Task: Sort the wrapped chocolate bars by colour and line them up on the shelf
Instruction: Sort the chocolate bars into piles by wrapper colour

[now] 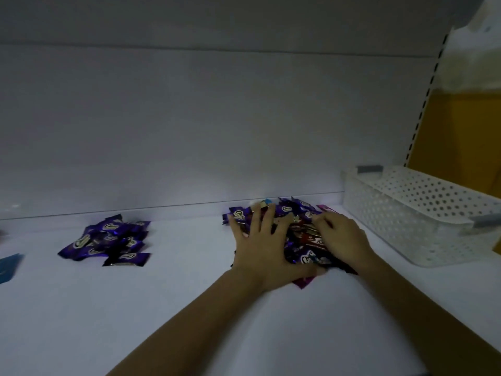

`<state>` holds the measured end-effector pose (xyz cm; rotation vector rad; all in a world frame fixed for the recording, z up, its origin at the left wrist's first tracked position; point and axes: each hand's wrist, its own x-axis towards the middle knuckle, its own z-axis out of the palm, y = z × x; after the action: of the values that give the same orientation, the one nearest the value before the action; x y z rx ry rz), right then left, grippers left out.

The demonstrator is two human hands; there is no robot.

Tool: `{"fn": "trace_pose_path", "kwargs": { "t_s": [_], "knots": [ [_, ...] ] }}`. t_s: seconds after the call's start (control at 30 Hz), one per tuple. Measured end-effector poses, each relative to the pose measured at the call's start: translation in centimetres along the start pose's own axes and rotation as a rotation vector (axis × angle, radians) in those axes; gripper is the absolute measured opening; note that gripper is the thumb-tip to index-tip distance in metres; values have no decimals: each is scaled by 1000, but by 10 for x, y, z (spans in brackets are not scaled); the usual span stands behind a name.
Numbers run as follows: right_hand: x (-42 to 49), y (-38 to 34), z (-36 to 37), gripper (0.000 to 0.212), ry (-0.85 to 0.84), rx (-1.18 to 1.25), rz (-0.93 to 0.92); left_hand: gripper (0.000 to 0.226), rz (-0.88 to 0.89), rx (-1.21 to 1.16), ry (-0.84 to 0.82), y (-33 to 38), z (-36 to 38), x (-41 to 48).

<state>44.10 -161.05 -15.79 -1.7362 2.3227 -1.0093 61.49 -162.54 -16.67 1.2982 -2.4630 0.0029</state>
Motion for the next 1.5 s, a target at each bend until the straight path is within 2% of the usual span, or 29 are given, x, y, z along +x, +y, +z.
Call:
{"fn": "trace_pose_path", "kwargs": {
  "t_s": [0.07, 0.13, 0.23, 0.33, 0.43, 0.5, 0.63, 0.73, 0.83, 0.9, 0.97, 1.1, 1.2, 1.33, 1.4, 1.5],
  "knots": [
    [1, 0, 0, 39, 23, 47, -19, 111, 83, 44, -7, 7, -1, 11],
    [2, 1, 0, 43, 40, 112, -20, 111, 152, 51, -95, 12, -5, 25],
    [4, 0, 0, 48, 56, 130, 17, 109, 139, 92, -265, 20, -12, 45],
    [6, 0, 2, 52, 68, 119, 48, 99, 132, 116, -318, 22, -16, 60],
    [5, 2, -1, 50, 119, 142, 30, 74, 188, 151, -223, 21, -17, 66],
    [4, 2, -1, 49, 159, 116, -10, 66, 207, 150, -153, 21, -19, 67],
    [2, 1, -2, 52, 180, 136, -39, 79, 228, 125, -82, 11, -34, 71],
    [-1, -1, -2, 57, 177, 134, -56, 92, 159, 33, -38, -4, -44, 67],
    [-2, -3, -4, 63, 201, 31, -66, 87, 84, -152, 22, -16, -57, 62],
    [-5, -6, -5, 59, 229, 24, -79, 80, 78, -211, 66, -20, -67, 59],
    [-8, -9, -4, 48, 249, 17, -99, 75, 149, -66, 100, -22, -77, 55],
    [-15, -15, -3, 24, 245, -39, -168, 83, 407, 552, 58, -23, -88, 46],
    [-19, -21, -5, 13, 227, -118, -201, 79, 436, 685, 19, -24, -86, 43],
    [-23, -22, -8, 14, 247, -60, -195, 39, 126, 268, 101, -25, -86, 44],
    [-24, -22, -9, 16, 245, -34, -194, 29, 109, 140, 113, -25, -87, 46],
    [-26, -22, -9, 16, 232, -40, -204, 24, 3, -248, 125, -26, -90, 47]
  ]
}}
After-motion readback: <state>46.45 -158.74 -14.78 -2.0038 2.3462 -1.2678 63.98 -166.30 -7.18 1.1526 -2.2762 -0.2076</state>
